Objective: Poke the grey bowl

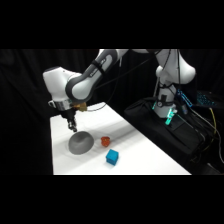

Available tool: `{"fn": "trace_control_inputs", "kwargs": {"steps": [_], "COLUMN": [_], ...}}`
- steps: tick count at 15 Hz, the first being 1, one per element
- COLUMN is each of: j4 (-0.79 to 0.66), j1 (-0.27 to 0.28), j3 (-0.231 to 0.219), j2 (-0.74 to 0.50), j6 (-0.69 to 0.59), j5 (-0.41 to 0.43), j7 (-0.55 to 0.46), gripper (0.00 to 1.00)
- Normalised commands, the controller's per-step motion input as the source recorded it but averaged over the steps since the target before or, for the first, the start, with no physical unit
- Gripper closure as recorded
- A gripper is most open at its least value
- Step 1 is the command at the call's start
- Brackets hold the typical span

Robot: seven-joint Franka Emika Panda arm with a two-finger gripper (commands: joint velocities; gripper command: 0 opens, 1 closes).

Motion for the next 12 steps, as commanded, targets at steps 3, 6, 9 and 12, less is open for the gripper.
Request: {"fn": "trace_control_inputs", "kwargs": {"steps": [3, 6, 9, 12], "j4": [0.01, 0.03, 0.00, -0.17], "j1": [-0.084, -0.088, -0.048, 0.033], "j3": [0.090, 0.091, 0.043, -0.029], "j2": [0.11, 0.10, 0.02, -0.24], "j6": [0.19, 0.14, 0.13, 0.01], "j5": [0.128, 0.132, 0.077, -0.028], "j7": [-0.25, -0.25, -0.20, -0.12], "gripper": [1.00, 1.00, 1.00, 1.00]}}
